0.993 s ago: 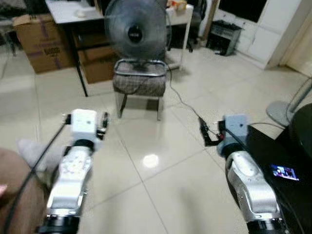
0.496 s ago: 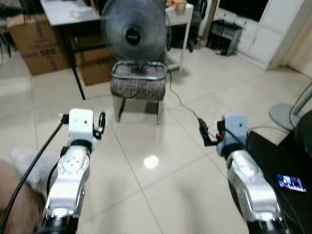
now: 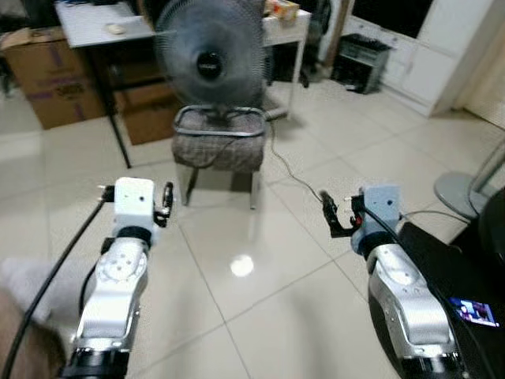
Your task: Move the pillow to the sofa from floor
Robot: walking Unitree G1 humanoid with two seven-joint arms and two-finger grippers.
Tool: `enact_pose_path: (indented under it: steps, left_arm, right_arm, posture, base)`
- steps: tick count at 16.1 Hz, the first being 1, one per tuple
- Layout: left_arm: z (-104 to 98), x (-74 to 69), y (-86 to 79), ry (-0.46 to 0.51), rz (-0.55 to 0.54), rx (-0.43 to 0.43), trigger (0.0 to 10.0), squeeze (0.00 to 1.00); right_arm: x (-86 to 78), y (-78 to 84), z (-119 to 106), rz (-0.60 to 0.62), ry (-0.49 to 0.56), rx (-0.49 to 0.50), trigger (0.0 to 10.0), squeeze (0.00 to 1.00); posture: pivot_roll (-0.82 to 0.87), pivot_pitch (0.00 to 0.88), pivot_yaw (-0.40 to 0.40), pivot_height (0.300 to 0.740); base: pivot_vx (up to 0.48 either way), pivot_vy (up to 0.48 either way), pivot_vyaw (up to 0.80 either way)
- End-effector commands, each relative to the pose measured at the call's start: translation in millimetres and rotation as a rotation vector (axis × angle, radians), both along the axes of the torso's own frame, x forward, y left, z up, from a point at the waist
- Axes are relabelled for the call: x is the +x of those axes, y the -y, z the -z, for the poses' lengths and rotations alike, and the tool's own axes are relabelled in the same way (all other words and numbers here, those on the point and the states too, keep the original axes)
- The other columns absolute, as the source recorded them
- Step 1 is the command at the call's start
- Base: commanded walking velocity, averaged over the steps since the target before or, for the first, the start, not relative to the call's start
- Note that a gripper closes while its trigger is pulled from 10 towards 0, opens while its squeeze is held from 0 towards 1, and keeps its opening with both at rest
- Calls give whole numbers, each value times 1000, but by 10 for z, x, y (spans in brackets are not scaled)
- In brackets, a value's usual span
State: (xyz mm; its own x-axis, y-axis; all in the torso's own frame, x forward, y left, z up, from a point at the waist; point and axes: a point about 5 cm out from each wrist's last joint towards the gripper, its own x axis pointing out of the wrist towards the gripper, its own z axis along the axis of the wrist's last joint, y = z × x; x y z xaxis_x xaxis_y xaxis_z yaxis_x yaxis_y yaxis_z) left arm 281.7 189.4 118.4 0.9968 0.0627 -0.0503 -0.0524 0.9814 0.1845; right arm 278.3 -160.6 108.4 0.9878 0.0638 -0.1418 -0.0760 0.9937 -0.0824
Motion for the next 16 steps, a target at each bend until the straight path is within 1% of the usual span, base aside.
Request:
enact_pose_path:
  steps: [1,16]
  left_arm:
    - [-17,22,100,7,33,-4,10000,0]
    - [-9,25,85,-3,26,-9,10000,0]
  right_arm:
    - [-2,101,-25,32,5,-16,10000,0]
    - [18,76,-44,13,17,-14,10000,0]
  posture:
    - [-33,0,-12,740]
    - [-30,0,-22,740]
  base:
    - [368,0,0]
    - [360,0,0]
